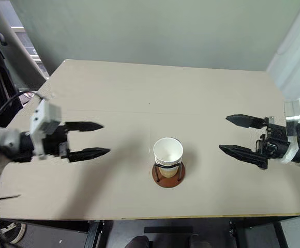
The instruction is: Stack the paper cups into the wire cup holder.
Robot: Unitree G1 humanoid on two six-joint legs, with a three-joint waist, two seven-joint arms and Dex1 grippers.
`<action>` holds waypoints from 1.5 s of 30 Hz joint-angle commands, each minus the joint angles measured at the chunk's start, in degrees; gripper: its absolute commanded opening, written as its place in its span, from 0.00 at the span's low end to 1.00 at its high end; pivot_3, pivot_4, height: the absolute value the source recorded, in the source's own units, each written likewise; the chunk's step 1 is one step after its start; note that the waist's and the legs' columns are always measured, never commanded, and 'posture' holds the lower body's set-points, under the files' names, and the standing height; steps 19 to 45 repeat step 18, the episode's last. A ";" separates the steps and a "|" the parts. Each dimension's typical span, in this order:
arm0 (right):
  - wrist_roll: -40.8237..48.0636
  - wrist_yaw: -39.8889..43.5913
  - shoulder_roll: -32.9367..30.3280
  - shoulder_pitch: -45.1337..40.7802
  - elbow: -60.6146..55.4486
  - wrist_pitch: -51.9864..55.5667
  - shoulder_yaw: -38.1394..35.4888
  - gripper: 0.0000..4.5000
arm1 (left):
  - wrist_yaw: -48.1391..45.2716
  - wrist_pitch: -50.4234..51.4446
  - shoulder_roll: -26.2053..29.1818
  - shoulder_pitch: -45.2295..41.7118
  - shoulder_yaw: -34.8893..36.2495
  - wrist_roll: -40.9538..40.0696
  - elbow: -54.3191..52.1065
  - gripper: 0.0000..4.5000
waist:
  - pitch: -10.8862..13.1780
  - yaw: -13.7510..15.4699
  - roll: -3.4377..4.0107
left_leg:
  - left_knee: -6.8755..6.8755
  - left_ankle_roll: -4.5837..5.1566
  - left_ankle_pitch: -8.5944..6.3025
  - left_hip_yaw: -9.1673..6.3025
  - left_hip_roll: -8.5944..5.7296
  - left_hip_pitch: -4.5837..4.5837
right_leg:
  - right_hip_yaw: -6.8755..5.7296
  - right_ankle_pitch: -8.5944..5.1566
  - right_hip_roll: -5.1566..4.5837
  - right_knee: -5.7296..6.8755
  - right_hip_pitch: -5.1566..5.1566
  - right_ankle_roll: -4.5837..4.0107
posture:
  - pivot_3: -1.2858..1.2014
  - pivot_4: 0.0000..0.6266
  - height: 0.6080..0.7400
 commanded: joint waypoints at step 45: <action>-6.48 5.23 -0.29 -3.27 9.20 -3.21 1.80 1.00 | 7.38 2.62 -5.01 13.65 13.51 -10.24 -5.61 0.99 | -0.02 0.26 0.02 | 0.00 -0.04 0.02 0.41 0.01 0.08 | -0.02 -0.11 0.02 0.27 0.00 -0.25 | 0.52 0.24 1.00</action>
